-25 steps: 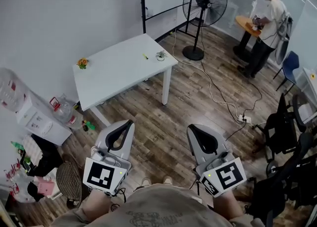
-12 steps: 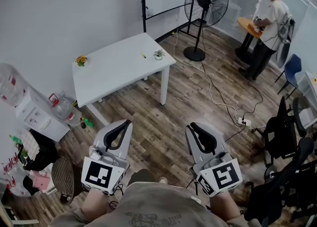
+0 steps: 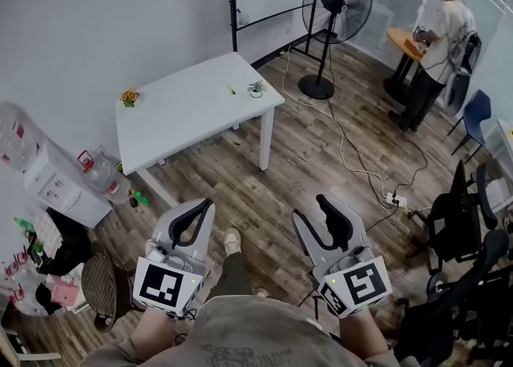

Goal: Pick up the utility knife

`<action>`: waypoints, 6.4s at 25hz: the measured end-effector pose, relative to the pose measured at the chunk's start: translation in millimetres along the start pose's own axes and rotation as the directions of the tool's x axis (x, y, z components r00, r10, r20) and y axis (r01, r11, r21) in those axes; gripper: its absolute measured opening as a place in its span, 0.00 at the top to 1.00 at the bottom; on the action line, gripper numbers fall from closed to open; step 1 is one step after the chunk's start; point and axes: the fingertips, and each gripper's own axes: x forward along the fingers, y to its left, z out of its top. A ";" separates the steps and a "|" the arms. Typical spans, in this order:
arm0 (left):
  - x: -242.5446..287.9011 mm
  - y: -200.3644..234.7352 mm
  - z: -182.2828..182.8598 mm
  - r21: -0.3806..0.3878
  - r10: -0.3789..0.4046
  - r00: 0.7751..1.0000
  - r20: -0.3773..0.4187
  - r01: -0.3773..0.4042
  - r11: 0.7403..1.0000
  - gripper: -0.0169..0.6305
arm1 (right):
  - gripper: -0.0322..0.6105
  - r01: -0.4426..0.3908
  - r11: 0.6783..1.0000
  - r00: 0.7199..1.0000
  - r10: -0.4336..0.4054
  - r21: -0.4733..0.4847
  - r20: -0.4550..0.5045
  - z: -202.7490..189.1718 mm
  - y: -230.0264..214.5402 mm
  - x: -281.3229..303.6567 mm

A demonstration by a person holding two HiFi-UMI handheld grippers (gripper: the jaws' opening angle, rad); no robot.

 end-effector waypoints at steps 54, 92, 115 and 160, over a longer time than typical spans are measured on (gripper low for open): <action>365.4 378.4 -95.6 -0.056 0.000 0.994 -0.108 -0.006 0.998 0.97 | 0.60 -0.091 0.996 0.966 0.095 0.028 -0.239 -40.1 -181.5 522.8; 480.1 504.1 -123.7 -0.055 0.311 0.909 -0.278 -0.338 0.940 0.97 | 0.64 -0.378 0.922 0.868 0.386 0.089 -0.313 -53.0 -270.4 737.6; 491.6 518.9 -238.0 -0.144 0.228 0.867 -0.443 -0.320 0.936 0.97 | 0.63 -0.308 0.926 0.767 0.377 0.217 -0.519 -209.2 -241.0 777.0; 451.9 498.9 -342.6 -0.305 0.171 0.786 -0.595 -0.417 0.856 0.97 | 0.81 -0.205 0.956 0.591 0.292 0.210 -0.752 -358.2 -218.3 797.5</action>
